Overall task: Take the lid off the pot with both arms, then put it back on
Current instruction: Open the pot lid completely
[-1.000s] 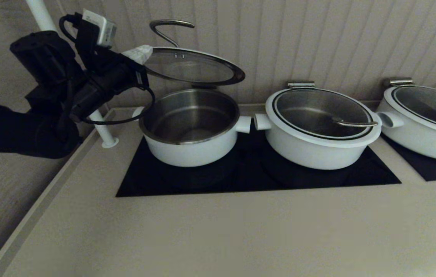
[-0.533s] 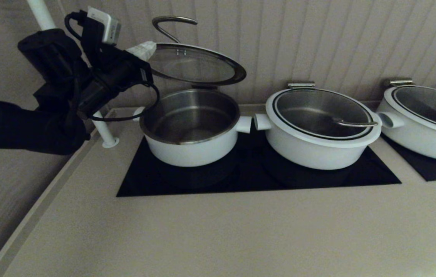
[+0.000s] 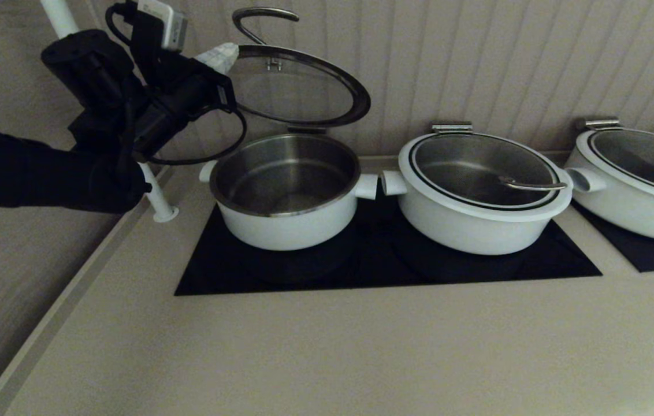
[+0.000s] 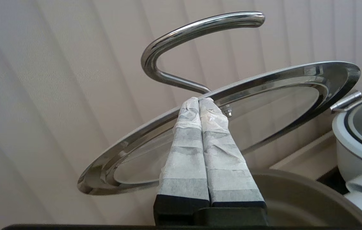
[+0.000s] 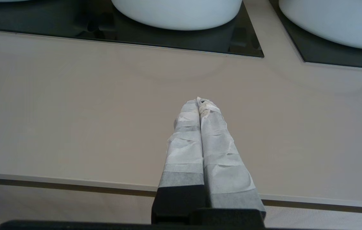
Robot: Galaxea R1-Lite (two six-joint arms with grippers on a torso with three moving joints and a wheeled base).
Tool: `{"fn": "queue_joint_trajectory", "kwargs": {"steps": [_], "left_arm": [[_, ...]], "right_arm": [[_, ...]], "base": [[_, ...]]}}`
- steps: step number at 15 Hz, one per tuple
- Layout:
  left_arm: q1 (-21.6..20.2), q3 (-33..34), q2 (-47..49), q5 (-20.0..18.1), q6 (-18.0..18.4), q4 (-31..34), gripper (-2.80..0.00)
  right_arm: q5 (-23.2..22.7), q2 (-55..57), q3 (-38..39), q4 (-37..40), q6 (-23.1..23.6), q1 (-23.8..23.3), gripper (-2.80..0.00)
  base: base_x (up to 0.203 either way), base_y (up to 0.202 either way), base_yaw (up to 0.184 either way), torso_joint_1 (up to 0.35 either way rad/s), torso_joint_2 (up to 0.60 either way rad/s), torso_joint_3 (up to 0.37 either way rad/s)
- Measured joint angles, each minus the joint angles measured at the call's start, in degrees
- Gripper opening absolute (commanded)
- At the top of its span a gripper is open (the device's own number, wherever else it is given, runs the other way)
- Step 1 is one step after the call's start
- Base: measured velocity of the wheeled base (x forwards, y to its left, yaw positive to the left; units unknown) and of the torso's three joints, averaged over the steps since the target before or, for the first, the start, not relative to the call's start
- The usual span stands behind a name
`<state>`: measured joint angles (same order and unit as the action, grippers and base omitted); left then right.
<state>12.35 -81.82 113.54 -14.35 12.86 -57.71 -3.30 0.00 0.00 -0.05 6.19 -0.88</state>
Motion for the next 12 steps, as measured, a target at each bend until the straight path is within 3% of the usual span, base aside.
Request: {"fn": "queue_joint_trajectory", "kwargs": {"steps": [12], "left_arm": [[0.5,-7.2,4.6,0.1,0.0,0.4,-2.80]], "right_arm": [[0.0,0.0,0.0,0.0,0.0,0.0,-2.80]], "base": [[0.000,0.000,0.000,0.000,0.00,0.000]]}}
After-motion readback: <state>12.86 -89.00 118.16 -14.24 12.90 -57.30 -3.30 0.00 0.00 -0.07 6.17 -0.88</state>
